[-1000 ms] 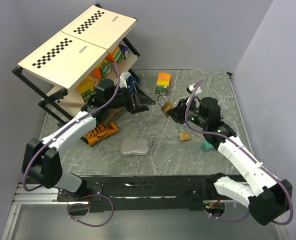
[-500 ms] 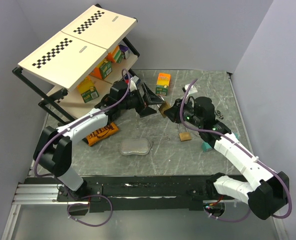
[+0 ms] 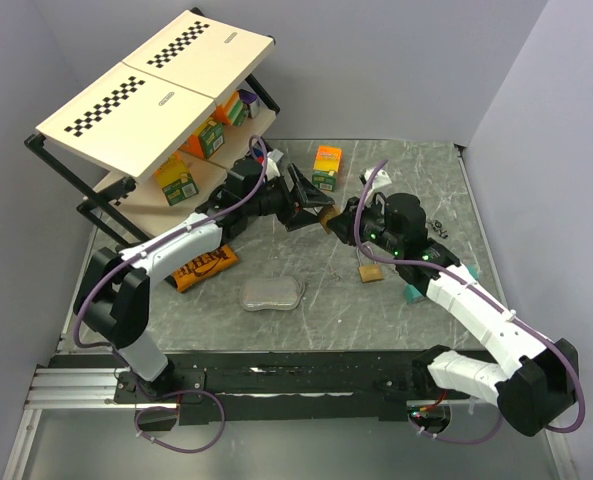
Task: Lock with the key
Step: Place the lock at the center of the board.
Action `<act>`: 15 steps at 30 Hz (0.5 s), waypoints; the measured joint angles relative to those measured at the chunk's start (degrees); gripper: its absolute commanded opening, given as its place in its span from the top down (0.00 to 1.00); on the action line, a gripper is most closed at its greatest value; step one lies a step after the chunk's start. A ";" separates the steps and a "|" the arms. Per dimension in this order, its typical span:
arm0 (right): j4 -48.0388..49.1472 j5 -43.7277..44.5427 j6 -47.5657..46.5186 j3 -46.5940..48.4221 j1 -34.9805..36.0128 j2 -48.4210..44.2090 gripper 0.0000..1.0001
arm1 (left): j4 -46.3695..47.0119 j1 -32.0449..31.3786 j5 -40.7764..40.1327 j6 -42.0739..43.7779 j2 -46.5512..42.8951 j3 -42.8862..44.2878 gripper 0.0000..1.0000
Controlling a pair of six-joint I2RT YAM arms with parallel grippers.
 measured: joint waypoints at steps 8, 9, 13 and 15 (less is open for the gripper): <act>-0.02 1.20 -1.64 0.00 0.70 0.17 1.00 | -0.94 -0.04 -0.11 -0.22 1.03 0.68 0.16; 0.02 1.36 -1.81 0.00 0.81 0.17 1.00 | -1.09 -0.04 -0.11 -0.22 1.07 0.94 0.16; 0.07 2.40 -2.75 0.00 1.25 0.20 1.00 | -1.77 -0.15 -0.20 -0.20 1.42 1.77 0.20; 0.02 2.80 -3.15 0.00 1.42 0.20 1.00 | -1.86 -0.24 -0.42 -0.15 1.66 1.84 0.23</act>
